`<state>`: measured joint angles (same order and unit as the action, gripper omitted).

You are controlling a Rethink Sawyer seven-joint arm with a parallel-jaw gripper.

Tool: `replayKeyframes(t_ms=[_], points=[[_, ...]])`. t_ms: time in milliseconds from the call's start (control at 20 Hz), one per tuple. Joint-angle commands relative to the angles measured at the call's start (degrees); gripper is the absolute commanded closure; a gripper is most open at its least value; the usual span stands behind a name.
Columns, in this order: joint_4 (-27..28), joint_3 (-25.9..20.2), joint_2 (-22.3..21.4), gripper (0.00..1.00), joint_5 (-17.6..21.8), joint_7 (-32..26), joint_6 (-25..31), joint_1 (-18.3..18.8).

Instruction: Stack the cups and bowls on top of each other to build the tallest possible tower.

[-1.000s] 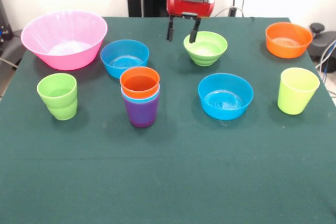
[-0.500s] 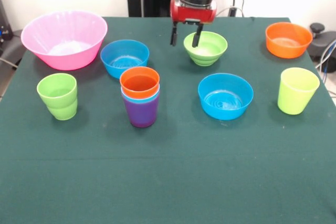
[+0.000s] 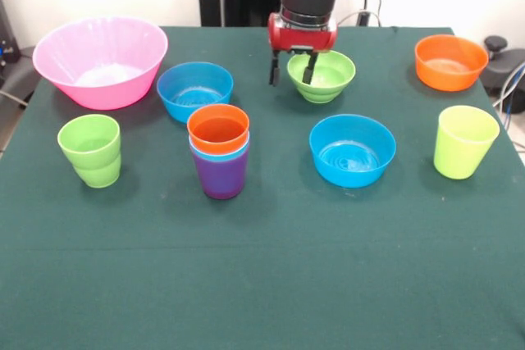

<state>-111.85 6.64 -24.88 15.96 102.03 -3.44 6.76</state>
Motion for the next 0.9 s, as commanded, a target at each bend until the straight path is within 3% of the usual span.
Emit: replayKeyframes(t_ms=[50,800,900], points=[[1.17,-3.97,2.35,1.0,-1.89,9.22,-0.07,0.51],[2.29,-4.93,-0.66,1.0,-2.03,7.51,4.79,1.52],[2.61,-6.54,-2.65,1.0,-2.69,6.23,9.28,3.24]])
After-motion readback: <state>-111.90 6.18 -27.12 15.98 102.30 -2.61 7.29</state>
